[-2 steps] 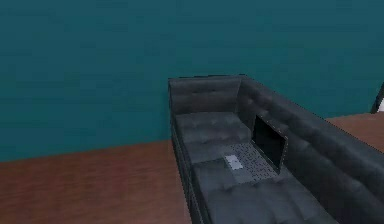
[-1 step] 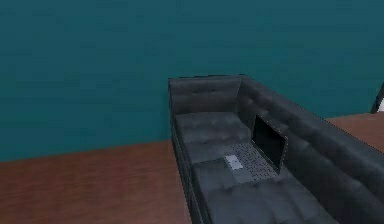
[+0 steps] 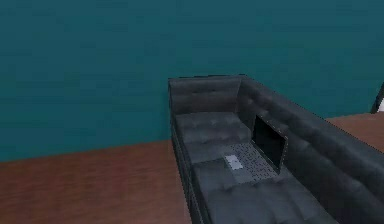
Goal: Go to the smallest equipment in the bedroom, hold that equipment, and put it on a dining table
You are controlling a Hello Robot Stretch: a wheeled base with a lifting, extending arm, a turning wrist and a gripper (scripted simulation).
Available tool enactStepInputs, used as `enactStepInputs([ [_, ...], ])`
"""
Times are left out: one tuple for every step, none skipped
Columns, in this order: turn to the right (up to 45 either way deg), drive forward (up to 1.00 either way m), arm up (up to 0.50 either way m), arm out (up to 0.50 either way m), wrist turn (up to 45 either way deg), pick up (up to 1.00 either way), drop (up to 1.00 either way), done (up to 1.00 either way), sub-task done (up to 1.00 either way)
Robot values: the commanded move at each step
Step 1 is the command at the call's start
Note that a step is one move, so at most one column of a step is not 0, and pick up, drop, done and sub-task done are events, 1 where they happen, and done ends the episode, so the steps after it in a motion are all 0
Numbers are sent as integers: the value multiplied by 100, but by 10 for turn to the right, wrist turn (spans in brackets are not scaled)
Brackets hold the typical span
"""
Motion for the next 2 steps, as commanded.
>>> enactStepInputs([
  [0, 0, 0, 0, 450, 0, 0, 0, 0],
  [0, 0, 0, 0, 450, 0, 0, 0, 0],
])
